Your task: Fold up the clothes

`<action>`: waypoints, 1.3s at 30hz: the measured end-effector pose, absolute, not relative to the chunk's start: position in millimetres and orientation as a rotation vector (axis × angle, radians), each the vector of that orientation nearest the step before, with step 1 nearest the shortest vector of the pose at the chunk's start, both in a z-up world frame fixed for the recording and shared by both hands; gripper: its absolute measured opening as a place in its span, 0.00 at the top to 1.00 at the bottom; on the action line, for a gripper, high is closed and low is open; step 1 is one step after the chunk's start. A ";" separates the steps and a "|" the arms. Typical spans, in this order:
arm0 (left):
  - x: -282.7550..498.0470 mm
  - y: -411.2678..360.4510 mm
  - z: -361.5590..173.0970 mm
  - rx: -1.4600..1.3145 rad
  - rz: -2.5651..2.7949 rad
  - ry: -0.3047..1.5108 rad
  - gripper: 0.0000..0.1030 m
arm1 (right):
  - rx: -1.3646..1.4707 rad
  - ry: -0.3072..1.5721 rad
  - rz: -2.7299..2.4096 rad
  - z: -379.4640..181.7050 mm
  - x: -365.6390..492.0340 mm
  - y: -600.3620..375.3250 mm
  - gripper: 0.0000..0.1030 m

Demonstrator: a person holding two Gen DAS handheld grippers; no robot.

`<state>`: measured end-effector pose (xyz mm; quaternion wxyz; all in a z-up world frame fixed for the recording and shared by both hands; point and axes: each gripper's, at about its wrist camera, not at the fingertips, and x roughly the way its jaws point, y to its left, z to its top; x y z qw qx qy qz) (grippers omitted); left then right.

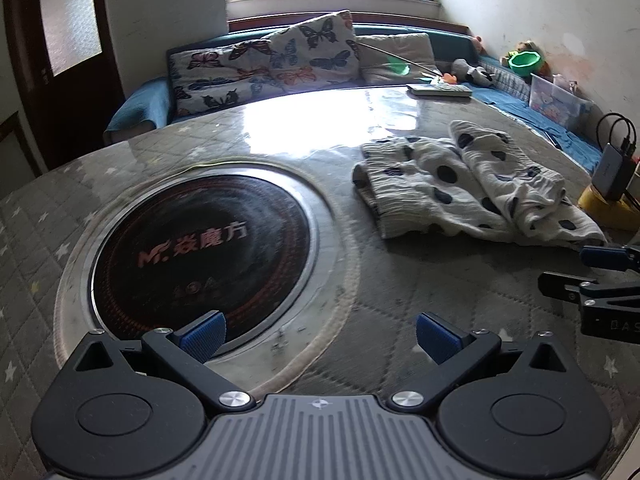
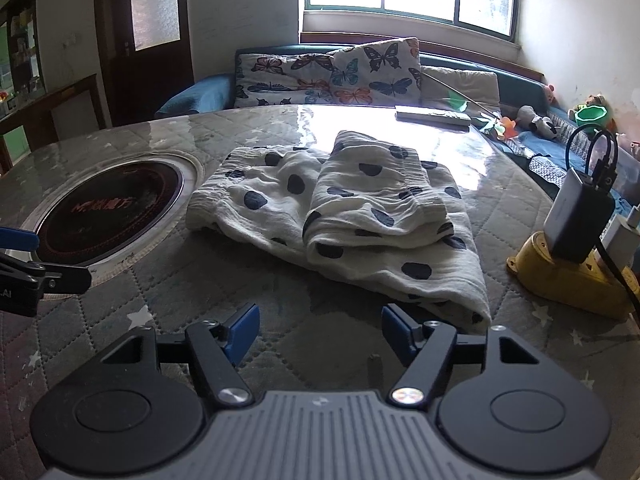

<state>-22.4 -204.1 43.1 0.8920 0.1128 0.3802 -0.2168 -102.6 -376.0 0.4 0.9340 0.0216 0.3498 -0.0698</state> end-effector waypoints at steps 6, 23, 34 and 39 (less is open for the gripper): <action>-20.2 -218.4 44.1 0.253 -0.469 0.794 0.00 | 0.049 0.710 -0.144 2.4 -99.8 -379.6 0.32; -6.1 -241.7 48.7 0.285 -0.485 0.795 0.00 | 0.052 0.682 -0.152 15.1 -81.7 -392.9 0.32; 3.2 -237.8 42.9 0.283 -0.469 0.813 0.00 | 0.069 0.675 -0.107 21.7 -51.8 -393.7 0.33; 8.6 -231.4 41.3 0.270 -0.454 0.821 0.00 | 0.076 0.683 -0.053 20.5 -30.8 -384.6 0.36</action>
